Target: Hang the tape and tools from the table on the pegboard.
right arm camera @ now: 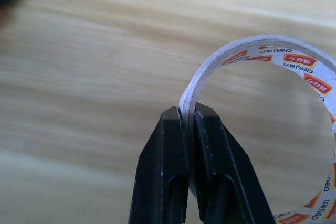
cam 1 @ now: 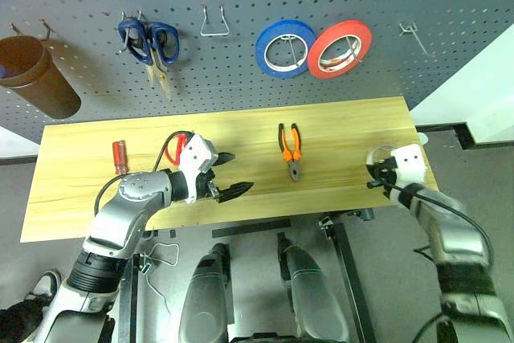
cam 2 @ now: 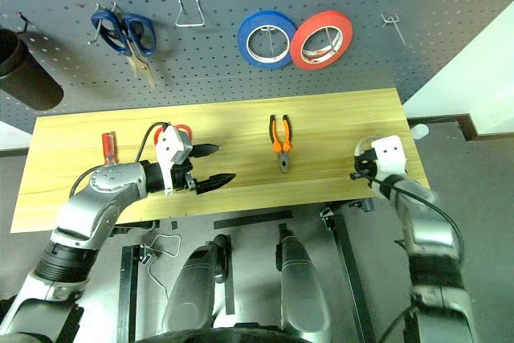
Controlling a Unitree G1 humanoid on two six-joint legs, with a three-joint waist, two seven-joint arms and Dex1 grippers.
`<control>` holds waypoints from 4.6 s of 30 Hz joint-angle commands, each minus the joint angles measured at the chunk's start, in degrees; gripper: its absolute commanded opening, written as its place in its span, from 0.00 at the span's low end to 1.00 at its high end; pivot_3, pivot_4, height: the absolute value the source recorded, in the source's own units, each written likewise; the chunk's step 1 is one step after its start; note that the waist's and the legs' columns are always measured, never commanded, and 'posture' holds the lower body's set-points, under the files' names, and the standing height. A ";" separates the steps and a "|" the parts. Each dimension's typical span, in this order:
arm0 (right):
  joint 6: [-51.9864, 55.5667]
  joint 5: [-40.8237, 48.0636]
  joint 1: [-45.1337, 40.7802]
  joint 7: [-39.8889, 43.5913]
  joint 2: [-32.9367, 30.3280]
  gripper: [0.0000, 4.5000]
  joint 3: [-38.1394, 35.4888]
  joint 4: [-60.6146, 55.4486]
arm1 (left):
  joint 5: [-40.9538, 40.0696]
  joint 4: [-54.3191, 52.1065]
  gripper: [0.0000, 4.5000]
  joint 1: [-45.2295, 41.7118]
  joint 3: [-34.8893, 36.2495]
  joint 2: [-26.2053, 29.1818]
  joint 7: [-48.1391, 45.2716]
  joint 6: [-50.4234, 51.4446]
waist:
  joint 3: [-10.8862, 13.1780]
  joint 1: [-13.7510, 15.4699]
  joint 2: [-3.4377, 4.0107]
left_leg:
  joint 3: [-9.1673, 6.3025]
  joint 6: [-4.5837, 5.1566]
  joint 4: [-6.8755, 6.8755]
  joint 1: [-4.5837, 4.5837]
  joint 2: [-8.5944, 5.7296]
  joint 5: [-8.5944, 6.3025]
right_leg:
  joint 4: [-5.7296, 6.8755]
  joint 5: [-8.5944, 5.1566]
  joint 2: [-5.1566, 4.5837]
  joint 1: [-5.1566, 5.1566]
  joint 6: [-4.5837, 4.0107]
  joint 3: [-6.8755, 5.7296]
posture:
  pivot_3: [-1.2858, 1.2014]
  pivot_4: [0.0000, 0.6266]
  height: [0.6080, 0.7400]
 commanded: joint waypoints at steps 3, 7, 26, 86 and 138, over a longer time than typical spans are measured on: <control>1.53 5.33 6.62 -1.34 -0.15 0.01 -7.34 -14.70 | 0.80 3.81 1.00 -3.20 -0.28 -1.36 -1.88 -4.25 | -0.11 -0.40 0.02 | 0.01 -0.10 0.06 0.00 -0.02 0.06 | -0.03 0.06 0.00 0.02 0.10 0.03 | 0.50 0.43 0.86; -1.43 7.94 4.36 -3.77 0.60 0.01 -11.75 -17.77 | 0.86 5.55 1.00 -4.44 -0.35 -2.43 -2.99 -6.28 | -0.64 -1.24 -0.02 | 0.01 -0.26 0.17 0.00 -0.06 0.16 | -0.04 0.22 -0.03 0.08 0.17 0.06 | 0.50 0.42 0.86; -18.91 9.38 -17.99 0.82 -3.43 0.01 -10.92 2.34 | -0.93 3.45 1.00 -2.98 2.00 -4.06 -2.88 -7.85 | -1.23 -1.49 -0.02 | -0.04 -0.31 0.32 0.01 -0.08 0.23 | 0.12 0.38 -0.02 0.11 0.19 0.09 | 0.51 0.39 0.86; -43.21 0.59 -47.41 -0.75 5.97 0.19 0.85 56.54 | -1.98 -4.00 1.00 2.16 4.36 -3.09 2.91 -4.26 | -1.71 -1.39 -0.01 | -0.07 -0.25 1.02 0.42 -0.08 0.19 | 0.92 0.41 -0.03 0.46 0.21 0.14 | 0.54 0.42 0.86; 15.69 -8.74 -22.92 -24.26 23.67 0.99 19.94 -0.33 | 6.19 -9.54 1.00 8.50 0.97 3.63 11.71 9.72 | -1.73 -1.37 0.01 | -0.10 -0.11 0.95 0.31 -0.10 0.11 | 0.87 0.37 -0.01 0.30 0.21 0.21 | 0.52 0.55 0.86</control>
